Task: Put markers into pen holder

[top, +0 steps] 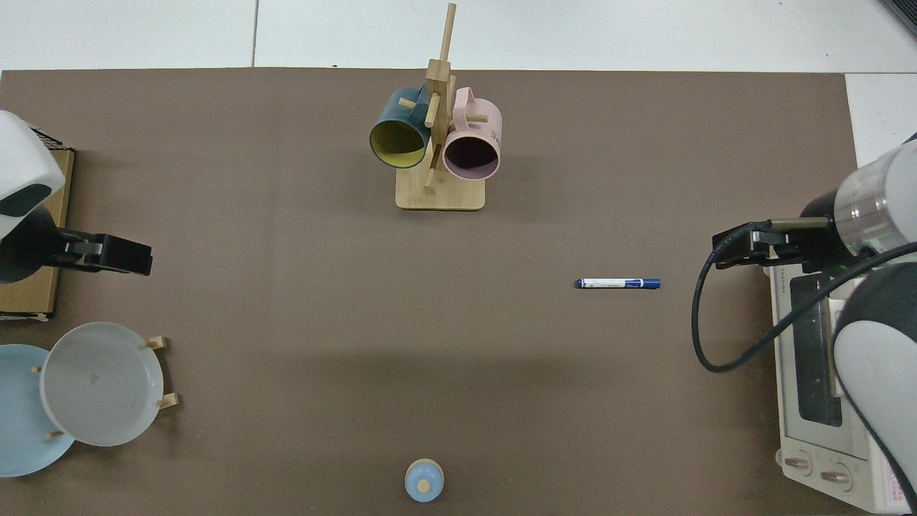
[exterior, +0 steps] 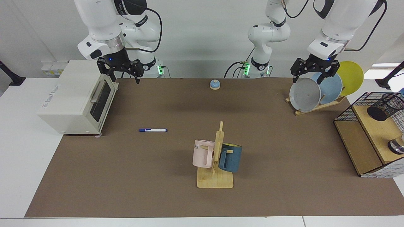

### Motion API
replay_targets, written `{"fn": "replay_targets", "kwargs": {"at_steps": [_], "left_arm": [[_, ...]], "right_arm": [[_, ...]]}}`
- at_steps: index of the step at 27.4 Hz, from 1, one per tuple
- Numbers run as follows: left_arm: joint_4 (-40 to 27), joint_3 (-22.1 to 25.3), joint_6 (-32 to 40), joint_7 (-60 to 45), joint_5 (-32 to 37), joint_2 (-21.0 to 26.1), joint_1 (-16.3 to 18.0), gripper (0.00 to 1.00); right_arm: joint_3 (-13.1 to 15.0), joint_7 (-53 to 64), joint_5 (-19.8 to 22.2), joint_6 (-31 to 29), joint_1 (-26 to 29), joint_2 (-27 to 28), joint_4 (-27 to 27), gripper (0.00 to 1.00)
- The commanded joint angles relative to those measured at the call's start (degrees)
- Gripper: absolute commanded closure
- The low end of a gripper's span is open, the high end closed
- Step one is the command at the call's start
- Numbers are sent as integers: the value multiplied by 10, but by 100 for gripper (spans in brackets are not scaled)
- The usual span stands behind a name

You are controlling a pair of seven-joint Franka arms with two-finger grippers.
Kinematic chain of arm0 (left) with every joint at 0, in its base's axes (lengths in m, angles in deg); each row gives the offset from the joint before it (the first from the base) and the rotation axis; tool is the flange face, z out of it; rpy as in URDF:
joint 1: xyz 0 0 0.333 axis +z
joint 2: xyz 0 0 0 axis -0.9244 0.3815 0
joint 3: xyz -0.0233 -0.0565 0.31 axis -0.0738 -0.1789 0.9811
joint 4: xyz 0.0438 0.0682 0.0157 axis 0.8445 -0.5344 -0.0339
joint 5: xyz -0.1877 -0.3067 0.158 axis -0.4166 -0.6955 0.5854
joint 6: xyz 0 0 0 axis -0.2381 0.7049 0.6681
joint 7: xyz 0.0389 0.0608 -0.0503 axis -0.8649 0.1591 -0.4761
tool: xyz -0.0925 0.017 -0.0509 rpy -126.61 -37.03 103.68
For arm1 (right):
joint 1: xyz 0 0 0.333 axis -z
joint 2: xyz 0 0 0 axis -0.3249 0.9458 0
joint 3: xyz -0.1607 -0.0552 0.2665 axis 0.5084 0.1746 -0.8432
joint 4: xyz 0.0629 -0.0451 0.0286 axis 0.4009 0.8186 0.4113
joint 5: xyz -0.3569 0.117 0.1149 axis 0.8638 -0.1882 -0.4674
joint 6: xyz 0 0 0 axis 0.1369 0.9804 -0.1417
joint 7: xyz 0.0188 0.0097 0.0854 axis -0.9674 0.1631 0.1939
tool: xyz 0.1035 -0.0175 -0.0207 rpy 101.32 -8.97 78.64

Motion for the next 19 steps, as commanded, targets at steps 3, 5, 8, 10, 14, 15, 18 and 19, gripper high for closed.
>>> {"fn": "replay_targets", "kwargs": {"at_steps": [3,5,8,10,14,15,18,19], "left_arm": [[18,3,14,-3,-7,9,-2,0],[18,2,14,-2,-7,9,-2,0],[16,3,14,-1,-7,8,-2,0],[16,3,15,0,-6,7,-2,0],[14,3,14,1,-6,6,-2,0],[14,3,14,1,-6,6,-2,0],[14,3,15,-1,-6,6,-2,0],[14,3,16,-1,-6,6,-2,0]], "right_arm": [[-5,-12,-9,-6,5,-12,12,0],[-5,-9,-9,-6,8,-11,11,0],[-5,-9,-9,-6,9,-11,11,0],[-5,-9,-9,-6,4,-11,11,0],[-6,-9,-9,-6,3,-12,11,0],[-7,-9,-10,-5,3,-12,12,0],[-6,-11,-9,-6,3,-12,12,0],[-6,-11,-9,-6,3,-12,12,0]]}}
